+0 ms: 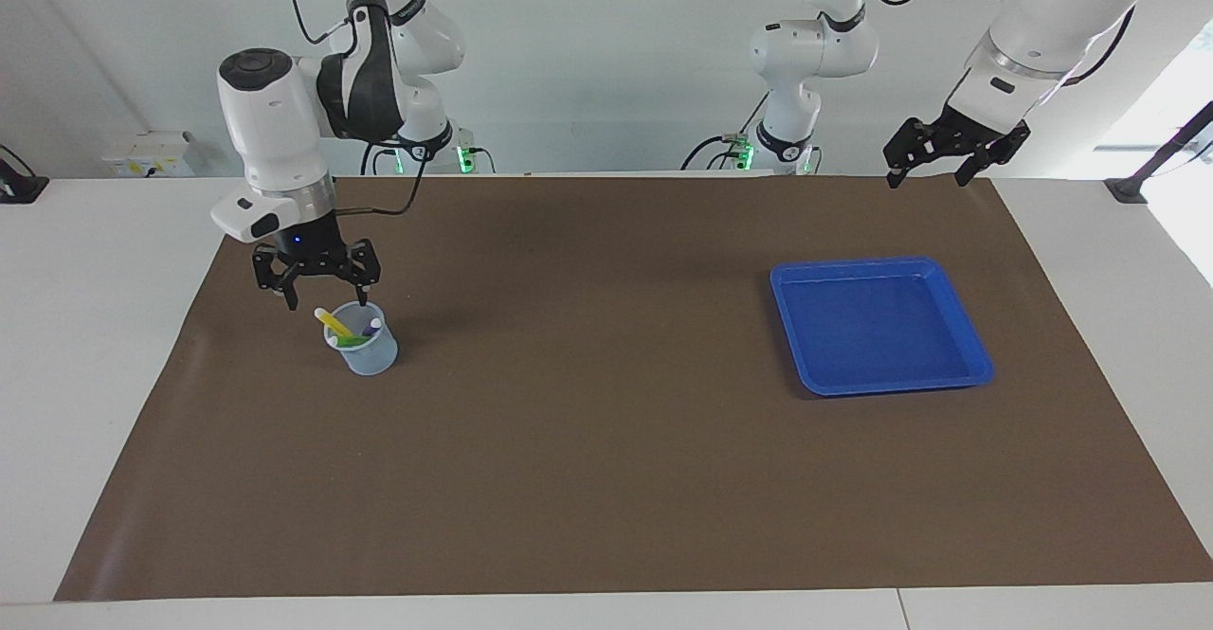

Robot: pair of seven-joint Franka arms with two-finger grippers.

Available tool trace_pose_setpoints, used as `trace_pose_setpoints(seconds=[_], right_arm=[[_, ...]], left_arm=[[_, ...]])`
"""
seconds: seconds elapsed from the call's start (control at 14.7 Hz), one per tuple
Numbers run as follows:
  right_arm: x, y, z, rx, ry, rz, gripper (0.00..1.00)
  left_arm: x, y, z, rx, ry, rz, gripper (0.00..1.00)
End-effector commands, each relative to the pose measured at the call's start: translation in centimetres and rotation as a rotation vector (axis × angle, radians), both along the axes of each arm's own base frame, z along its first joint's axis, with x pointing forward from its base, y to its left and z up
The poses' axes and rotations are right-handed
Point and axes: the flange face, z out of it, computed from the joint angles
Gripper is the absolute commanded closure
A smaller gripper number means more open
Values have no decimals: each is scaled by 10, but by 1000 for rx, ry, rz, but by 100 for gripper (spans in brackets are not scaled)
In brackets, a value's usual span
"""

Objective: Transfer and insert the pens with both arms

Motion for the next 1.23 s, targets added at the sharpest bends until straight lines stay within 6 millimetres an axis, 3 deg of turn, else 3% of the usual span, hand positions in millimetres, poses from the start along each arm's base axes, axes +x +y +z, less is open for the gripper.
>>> trace_pose_setpoints(seconds=[0.0,0.2,0.48,0.82,1.16], right_arm=[[15,0,45,43,32,-55,0],[34,-2,95,59,94,-110,0],[30,-2,129,71,138,-197,0],[1,-5,134,75,180,-240,0],[-2,-30,132,144,190,-285,0]], left_arm=[[-5,6,3,11,-7,6,0],[-6,8,2,11,-4,9,0],[-6,8,2,11,-4,9,0],[-6,8,2,11,-4,9,0],[-6,8,2,11,-4,9,0]])
